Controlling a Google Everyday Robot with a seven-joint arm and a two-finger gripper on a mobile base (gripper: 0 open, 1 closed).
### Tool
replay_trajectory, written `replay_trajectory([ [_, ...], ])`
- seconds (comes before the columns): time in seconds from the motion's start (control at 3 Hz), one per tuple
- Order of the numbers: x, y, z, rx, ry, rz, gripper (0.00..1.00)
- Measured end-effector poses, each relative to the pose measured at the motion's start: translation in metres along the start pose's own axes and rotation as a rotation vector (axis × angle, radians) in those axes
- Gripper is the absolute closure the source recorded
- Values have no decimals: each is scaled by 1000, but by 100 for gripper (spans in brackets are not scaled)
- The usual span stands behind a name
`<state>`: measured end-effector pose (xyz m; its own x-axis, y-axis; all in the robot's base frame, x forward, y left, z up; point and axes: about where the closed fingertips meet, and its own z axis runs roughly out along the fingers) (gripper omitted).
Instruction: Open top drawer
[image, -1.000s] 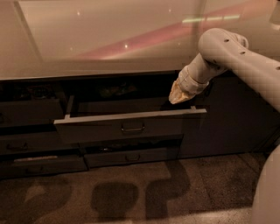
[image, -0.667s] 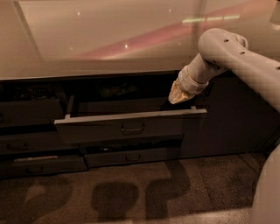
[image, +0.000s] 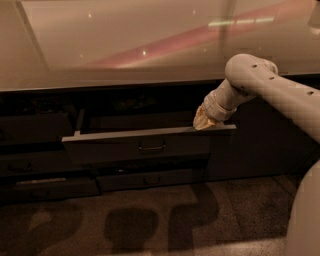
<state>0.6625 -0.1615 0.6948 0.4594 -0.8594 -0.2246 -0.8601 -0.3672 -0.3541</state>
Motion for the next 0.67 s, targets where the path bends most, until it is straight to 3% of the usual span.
replay_trajectory([
  [0.33, 15, -15, -10, 3, 23, 34, 100],
  [0.67, 15, -14, -9, 2, 23, 34, 100],
])
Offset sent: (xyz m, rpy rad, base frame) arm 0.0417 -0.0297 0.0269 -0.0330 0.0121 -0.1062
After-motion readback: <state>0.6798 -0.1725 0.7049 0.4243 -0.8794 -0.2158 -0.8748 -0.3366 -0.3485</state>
